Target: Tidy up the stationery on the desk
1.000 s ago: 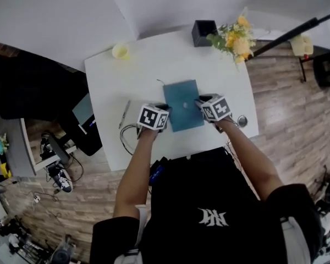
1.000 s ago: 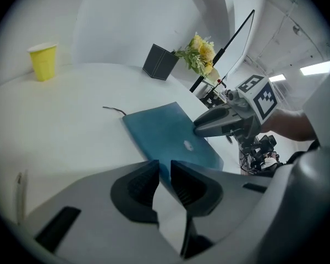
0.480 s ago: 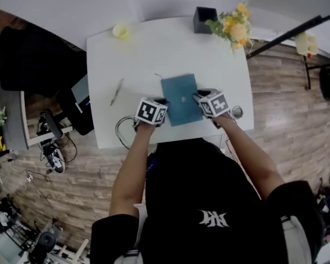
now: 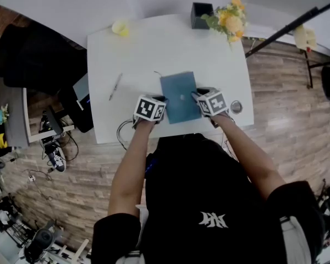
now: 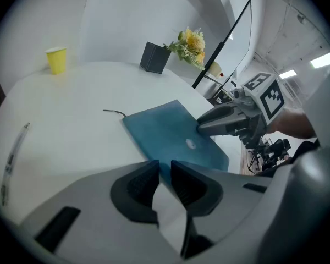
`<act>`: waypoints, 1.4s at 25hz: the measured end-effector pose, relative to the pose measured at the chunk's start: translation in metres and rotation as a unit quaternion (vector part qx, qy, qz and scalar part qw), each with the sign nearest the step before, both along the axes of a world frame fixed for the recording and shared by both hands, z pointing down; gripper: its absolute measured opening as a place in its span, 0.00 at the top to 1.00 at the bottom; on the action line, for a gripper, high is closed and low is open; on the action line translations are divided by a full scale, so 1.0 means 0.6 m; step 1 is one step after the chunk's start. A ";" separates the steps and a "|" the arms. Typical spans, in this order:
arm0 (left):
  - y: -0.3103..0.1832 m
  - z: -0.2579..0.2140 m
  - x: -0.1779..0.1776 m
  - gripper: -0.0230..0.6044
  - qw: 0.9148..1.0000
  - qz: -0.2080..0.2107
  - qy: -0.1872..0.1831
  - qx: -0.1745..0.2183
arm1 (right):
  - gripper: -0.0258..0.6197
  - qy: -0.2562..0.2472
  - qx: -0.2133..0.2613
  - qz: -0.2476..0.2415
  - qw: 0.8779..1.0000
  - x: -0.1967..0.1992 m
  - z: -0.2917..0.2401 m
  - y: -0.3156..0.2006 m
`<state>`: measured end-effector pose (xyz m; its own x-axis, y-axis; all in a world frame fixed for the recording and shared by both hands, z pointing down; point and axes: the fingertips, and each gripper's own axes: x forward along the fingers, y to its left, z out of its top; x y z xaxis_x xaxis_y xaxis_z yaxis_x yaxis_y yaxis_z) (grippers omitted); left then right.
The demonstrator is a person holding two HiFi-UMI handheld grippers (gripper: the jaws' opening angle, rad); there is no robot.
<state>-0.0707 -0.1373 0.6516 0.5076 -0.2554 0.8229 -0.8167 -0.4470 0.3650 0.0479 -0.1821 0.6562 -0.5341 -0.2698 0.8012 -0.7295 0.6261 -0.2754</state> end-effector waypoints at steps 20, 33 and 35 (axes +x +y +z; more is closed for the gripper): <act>-0.002 -0.022 -0.007 0.82 0.998 0.019 -0.031 0.053 | 0.78 -0.001 0.026 -0.041 0.999 0.001 -0.034 -0.017; 0.003 -0.184 -0.042 0.93 0.986 -0.028 0.018 0.165 | 0.88 -0.218 0.136 -0.183 0.949 -0.090 -0.245 0.022; 0.008 -0.220 -0.051 0.95 0.979 -0.046 0.039 0.195 | 0.88 -0.262 0.152 -0.205 0.931 -0.106 -0.283 0.037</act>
